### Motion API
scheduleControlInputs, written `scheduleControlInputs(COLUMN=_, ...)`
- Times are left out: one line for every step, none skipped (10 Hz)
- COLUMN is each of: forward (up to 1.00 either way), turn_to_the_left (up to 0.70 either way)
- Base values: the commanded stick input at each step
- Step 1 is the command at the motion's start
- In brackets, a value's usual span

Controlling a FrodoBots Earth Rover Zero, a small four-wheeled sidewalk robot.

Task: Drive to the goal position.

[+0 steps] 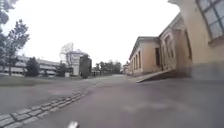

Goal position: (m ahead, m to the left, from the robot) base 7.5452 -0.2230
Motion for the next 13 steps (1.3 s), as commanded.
scheduleControlInputs(forward=1.0, turn_to_the_left=0.0)
scheduleControlInputs(forward=1.0, turn_to_the_left=0.0)
scheduleControlInputs(forward=1.0, turn_to_the_left=0.0)
scheduleControlInputs(forward=1.0, turn_to_the_left=0.0)
scheduleControlInputs(forward=1.0, turn_to_the_left=0.0)
scheduleControlInputs(forward=1.0, turn_to_the_left=0.0)
scheduleControlInputs(forward=1.0, turn_to_the_left=0.0)
scheduleControlInputs(forward=1.0, turn_to_the_left=-0.09)
scheduleControlInputs(forward=1.0, turn_to_the_left=-0.4)
scheduleControlInputs(forward=1.0, turn_to_the_left=-0.4)
scheduleControlInputs(forward=1.0, turn_to_the_left=-0.4)
scheduleControlInputs(forward=1.0, turn_to_the_left=-0.4)
scheduleControlInputs(forward=1.0, turn_to_the_left=-0.4)
